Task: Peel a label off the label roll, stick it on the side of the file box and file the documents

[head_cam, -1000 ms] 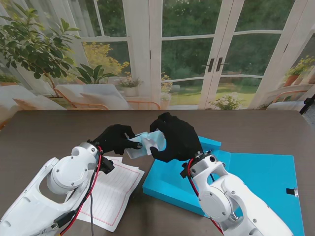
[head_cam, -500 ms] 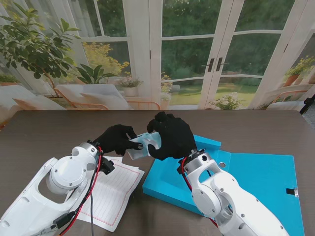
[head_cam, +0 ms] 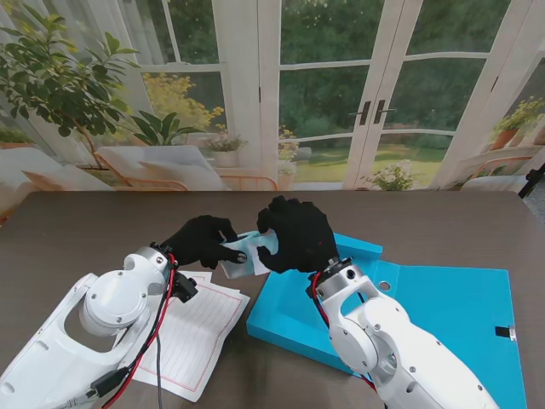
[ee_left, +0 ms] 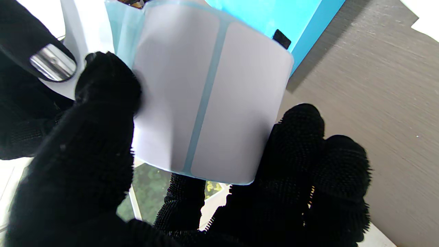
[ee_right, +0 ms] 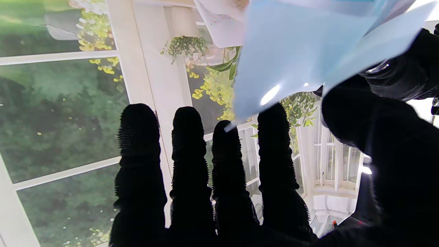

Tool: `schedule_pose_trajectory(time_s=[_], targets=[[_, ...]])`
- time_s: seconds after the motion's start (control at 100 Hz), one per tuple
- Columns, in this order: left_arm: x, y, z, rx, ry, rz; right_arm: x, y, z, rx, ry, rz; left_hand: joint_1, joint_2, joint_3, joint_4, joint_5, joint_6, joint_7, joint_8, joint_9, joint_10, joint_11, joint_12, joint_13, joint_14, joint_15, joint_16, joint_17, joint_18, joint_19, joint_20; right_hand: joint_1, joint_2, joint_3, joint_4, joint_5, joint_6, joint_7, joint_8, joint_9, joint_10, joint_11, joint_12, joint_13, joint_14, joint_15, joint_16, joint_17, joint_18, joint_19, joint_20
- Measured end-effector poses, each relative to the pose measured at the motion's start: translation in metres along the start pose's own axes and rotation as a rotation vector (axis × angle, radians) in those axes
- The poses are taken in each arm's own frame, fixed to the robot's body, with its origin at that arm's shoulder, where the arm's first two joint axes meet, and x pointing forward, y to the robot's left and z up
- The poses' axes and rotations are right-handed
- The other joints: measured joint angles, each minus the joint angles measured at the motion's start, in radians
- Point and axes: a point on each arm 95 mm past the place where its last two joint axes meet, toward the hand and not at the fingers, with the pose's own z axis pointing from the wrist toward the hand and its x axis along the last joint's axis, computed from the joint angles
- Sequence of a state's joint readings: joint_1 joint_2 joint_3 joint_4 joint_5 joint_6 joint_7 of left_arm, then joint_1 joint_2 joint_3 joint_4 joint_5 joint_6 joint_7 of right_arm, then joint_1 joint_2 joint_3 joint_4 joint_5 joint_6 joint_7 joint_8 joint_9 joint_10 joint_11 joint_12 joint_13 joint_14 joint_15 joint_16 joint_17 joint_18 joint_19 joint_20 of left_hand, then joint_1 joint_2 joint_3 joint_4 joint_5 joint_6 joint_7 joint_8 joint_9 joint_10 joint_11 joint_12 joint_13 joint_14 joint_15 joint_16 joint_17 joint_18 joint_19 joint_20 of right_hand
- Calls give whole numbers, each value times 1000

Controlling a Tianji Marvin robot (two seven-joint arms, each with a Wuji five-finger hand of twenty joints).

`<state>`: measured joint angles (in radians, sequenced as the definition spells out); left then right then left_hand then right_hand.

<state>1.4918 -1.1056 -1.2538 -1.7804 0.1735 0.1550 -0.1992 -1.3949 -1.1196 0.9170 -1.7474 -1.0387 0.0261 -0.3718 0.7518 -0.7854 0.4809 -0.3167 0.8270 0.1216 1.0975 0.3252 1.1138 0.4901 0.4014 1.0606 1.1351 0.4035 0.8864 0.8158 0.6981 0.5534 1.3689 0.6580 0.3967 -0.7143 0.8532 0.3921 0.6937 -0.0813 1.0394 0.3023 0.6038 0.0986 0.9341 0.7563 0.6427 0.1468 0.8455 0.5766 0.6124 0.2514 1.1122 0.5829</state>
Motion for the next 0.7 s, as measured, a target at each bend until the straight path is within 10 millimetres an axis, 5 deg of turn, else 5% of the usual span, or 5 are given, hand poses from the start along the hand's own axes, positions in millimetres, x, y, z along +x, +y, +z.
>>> schedule_pose_trajectory(time_s=[0.46, 0.52, 0.62, 0.7], targets=[[3, 0, -2, 15, 7, -17, 0, -4, -1, -12, 27, 5, 0, 0, 3, 0, 0, 0, 0, 0, 0, 0, 0, 9, 0, 0, 0, 0, -1, 1, 1, 0, 198, -31, -23, -268, 127, -56, 106, -59, 127, -21, -8, -1, 119, 2, 5, -1, 0, 0, 6, -26], [3, 1, -2, 14, 9, -19, -1, -5, -1, -18, 27, 4, 0, 0, 5, 0, 0, 0, 0, 0, 0, 0, 0, 10, 0, 0, 0, 0, -1, 1, 1, 0, 222, -34, 44, -356, 165, -64, 110, -67, 174, -27, -14, -1, 149, -3, 5, -1, 1, 0, 11, -31], [4, 1, -3, 13, 9, -21, -1, -6, -2, -36, 27, 5, 0, 0, 7, 0, 0, 1, 0, 0, 0, 0, 0, 10, 0, 0, 0, 0, -1, 1, 1, 0, 203, -44, 186, -602, 208, -61, 112, -84, 248, -47, -49, 0, 181, -9, 14, -1, 1, 0, 21, -51], [4, 2, -3, 13, 8, -24, -1, -7, -1, -41, 28, 8, 0, 0, 8, 0, 0, 1, 0, 0, 0, 0, 0, 10, 0, 1, 0, 0, -1, 1, 1, 0, 185, -45, 222, -659, 230, -59, 112, -85, 272, -55, -47, 0, 211, -12, 11, -1, 1, 0, 22, -52]])
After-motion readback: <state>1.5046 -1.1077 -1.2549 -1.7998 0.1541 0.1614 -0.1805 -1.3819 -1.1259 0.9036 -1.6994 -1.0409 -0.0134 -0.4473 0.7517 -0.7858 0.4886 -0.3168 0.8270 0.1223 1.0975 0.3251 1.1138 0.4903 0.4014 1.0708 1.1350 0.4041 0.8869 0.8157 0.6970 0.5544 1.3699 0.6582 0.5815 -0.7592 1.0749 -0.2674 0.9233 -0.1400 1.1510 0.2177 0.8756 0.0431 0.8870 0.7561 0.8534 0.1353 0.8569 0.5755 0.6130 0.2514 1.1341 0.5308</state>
